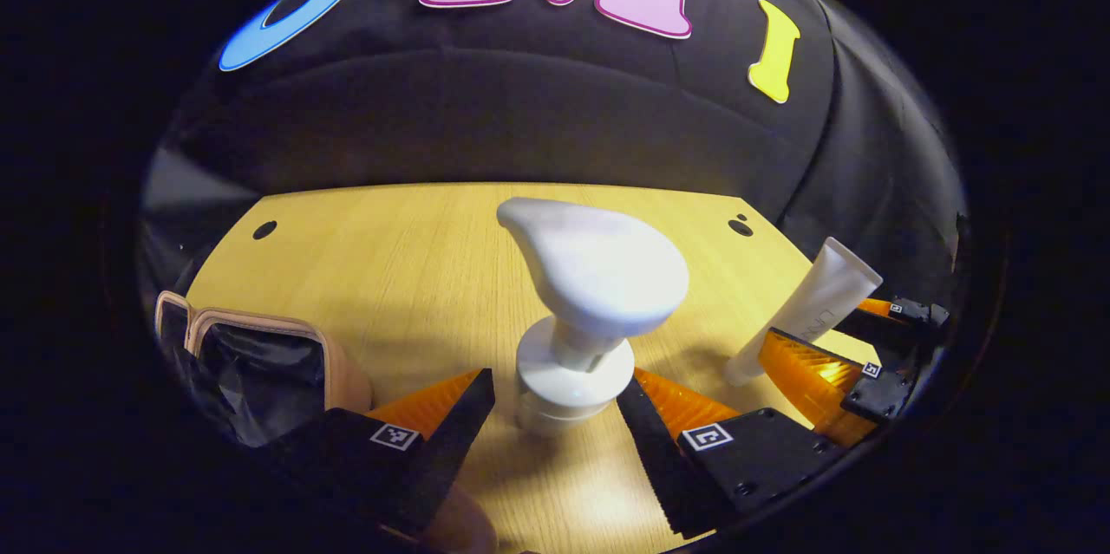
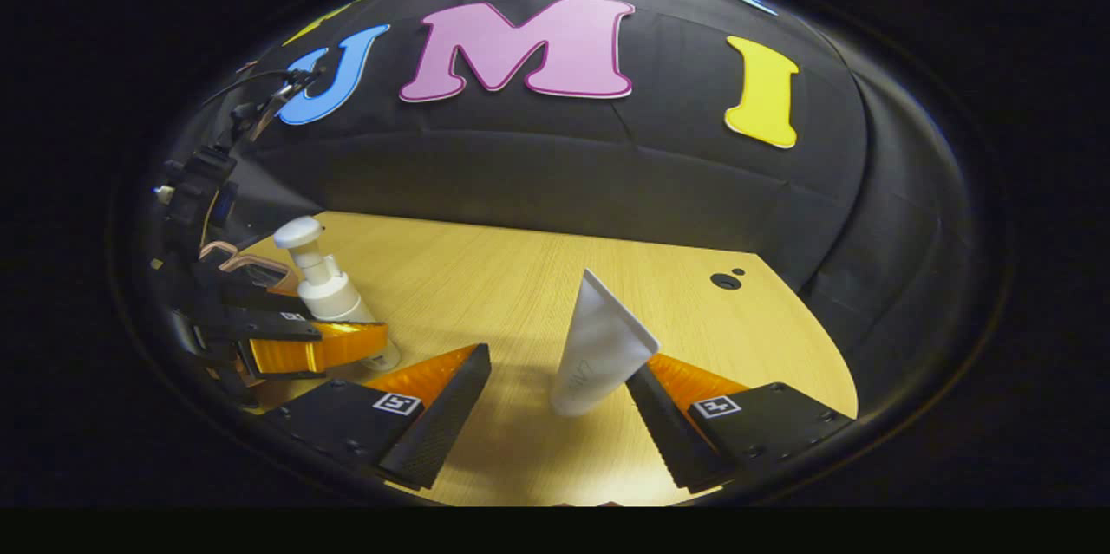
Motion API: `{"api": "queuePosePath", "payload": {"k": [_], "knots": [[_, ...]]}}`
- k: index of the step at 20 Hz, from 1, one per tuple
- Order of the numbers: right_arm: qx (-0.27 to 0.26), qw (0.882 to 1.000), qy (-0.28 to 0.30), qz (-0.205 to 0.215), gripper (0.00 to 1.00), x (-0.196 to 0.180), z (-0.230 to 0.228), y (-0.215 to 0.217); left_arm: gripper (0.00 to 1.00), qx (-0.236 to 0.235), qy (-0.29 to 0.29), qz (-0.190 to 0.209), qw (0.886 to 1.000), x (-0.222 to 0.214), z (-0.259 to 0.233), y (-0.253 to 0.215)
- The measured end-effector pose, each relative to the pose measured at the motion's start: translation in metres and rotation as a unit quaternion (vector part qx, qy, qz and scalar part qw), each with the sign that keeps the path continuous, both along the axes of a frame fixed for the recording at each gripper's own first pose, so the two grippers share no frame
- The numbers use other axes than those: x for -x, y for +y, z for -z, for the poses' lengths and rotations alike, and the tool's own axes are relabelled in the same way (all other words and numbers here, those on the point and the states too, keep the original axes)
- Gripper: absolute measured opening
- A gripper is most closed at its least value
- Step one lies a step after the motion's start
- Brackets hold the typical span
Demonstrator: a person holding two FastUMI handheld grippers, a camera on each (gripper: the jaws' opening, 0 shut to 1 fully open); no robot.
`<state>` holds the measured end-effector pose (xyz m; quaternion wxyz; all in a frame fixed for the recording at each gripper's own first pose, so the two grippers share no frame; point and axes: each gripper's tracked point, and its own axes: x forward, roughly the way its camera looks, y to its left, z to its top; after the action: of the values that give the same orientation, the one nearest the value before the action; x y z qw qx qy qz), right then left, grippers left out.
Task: First open the suitcase, pack the skin care products into it, and then close the suitcase.
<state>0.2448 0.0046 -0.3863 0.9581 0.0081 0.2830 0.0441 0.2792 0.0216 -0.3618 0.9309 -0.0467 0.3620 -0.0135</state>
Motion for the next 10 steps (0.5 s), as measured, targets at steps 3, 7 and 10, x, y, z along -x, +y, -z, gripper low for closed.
{"api": "queuePosePath", "payload": {"k": [3, 7, 10], "knots": [[-0.020, 1.000, 0.012, 0.003, 0.97, -0.009, 0.016, 0.003, 0.95, 0.019, 0.023, -0.001, 1.000, -0.004, 0.016, -0.008], [-0.025, 0.999, 0.030, 0.023, 0.89, -0.014, 0.033, -0.008, 0.61, -0.005, 0.034, 0.009, 0.999, -0.004, 0.019, -0.006], [-0.020, 0.998, 0.030, 0.043, 0.29, -0.015, 0.030, -0.017, 0.57, 0.005, 0.049, 0.030, 0.998, 0.004, 0.018, -0.013]]}}
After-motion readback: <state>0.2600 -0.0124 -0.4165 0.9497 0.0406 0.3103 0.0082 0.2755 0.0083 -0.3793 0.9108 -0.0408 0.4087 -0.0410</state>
